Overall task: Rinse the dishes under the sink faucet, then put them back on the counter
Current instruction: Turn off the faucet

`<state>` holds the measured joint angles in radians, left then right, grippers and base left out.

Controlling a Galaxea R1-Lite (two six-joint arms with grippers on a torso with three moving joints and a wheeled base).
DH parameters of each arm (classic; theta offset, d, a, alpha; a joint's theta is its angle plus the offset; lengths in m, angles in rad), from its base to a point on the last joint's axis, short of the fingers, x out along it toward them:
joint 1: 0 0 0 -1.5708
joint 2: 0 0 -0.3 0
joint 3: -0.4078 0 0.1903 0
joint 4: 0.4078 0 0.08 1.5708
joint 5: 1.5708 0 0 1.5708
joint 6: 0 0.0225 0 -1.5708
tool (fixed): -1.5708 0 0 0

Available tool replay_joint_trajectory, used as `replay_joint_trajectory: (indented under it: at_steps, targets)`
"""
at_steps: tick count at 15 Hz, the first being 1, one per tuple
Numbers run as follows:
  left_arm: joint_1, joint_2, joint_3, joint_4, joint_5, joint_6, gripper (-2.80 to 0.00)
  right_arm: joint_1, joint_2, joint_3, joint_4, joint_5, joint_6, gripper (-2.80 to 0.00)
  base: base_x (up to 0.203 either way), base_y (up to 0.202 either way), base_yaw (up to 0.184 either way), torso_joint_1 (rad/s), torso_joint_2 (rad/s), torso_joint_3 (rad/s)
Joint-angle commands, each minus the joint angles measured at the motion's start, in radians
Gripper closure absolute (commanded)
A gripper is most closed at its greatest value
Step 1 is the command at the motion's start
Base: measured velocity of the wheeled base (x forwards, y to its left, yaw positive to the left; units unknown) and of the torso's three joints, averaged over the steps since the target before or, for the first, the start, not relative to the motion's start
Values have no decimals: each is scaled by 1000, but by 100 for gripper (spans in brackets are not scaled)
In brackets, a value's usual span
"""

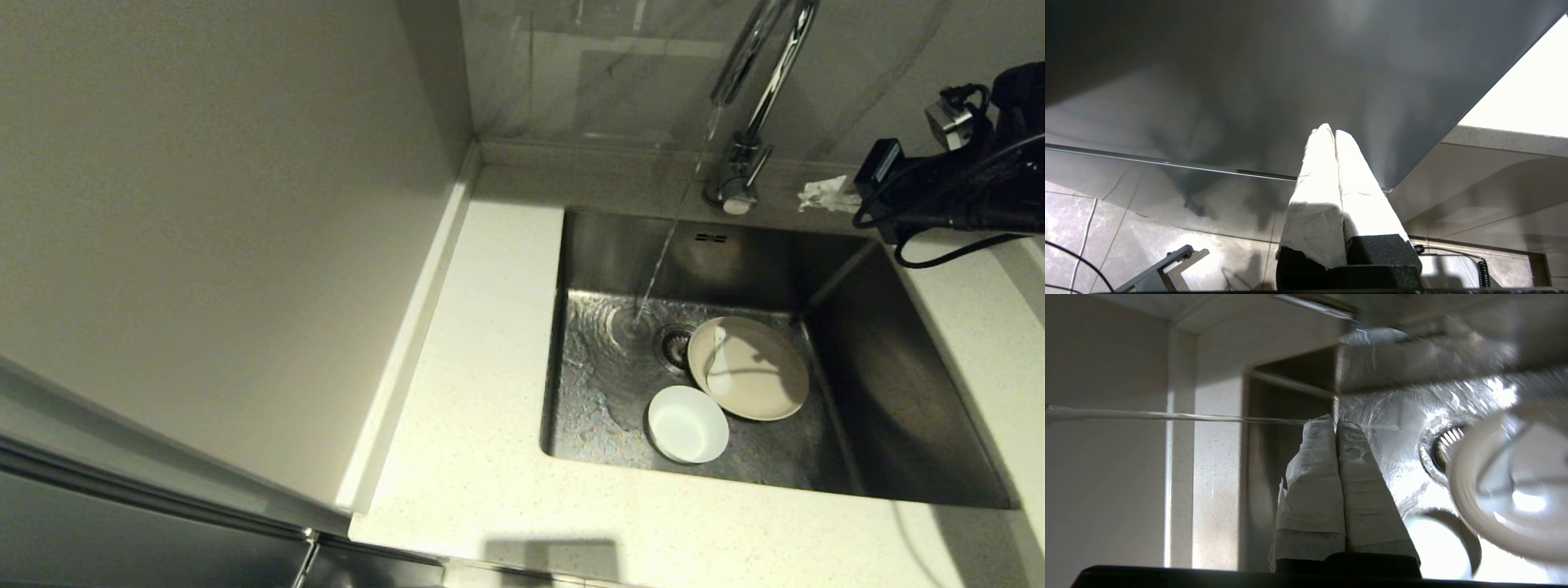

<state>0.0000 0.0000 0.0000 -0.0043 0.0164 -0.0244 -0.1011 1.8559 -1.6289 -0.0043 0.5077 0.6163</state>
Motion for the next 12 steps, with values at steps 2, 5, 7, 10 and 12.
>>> replay_joint_trajectory:
  at_steps: [2,5,7,10,12]
  targets:
    - [0,-3,0,0,0,0,0,34,57,-5,-139,-5,-8,0,0,0,0,0,0,0]
    - [0,-3,0,0,0,0,0,43,89,-24,-198,-8,-9,0,0,0,0,0,0,0]
    - [0,-3,0,0,0,0,0,43,102,-50,-201,-9,-9,0,0,0,0,0,0,0]
    - [0,-3,0,0,0,0,0,43,123,-95,-201,-31,-2,0,0,0,0,0,0,0]
    - [0,-3,0,0,0,0,0,43,135,-124,-201,-32,-1,0,0,0,0,0,0,0]
